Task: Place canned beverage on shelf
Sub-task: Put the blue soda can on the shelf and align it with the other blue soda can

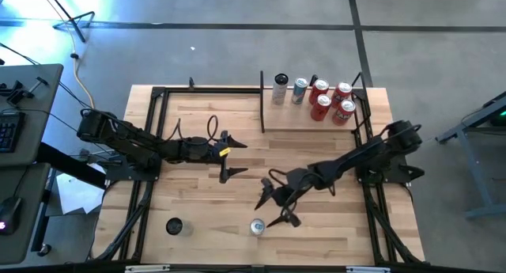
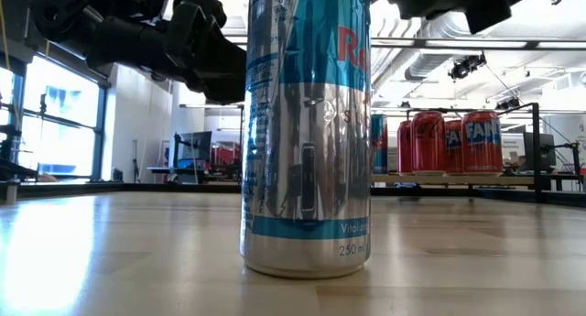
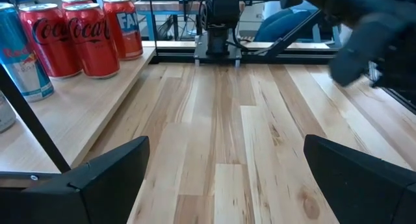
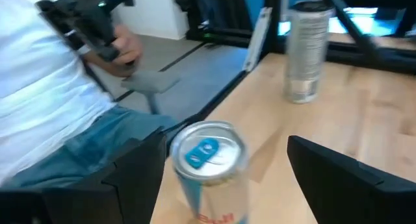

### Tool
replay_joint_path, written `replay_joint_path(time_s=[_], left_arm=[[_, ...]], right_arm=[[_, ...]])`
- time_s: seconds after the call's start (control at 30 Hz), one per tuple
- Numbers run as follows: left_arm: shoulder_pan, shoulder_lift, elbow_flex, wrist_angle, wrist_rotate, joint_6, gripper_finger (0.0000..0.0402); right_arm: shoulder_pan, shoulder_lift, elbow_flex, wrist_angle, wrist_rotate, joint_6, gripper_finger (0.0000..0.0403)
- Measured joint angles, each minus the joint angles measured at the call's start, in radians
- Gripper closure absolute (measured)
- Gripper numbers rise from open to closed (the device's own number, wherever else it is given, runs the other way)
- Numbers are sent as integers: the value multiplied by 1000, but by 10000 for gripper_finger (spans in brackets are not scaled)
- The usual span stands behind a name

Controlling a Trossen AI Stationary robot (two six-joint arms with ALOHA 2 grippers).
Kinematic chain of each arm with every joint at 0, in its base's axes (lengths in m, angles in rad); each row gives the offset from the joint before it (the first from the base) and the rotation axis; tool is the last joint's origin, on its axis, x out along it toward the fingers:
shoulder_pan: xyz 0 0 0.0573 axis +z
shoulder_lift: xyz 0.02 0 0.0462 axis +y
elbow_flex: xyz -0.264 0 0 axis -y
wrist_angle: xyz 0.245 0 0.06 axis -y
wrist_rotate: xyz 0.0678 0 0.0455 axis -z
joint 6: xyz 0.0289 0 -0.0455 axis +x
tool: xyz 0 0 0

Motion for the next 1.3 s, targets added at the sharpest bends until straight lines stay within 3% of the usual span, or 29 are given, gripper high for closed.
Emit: replay_joint_path(time_s=[0.17, 1.03, 1.3], left_arm=[[0, 0, 0, -12, -3, 0, 3], [0, 0, 0, -14, -14, -3, 3], [0, 0, 0, -14, -14, -3, 3]], right_arm=[[3, 43, 45, 1, -79, 8, 96], [3, 177, 58, 143, -96, 6, 96], [3, 226, 58, 225, -156, 23, 96]])
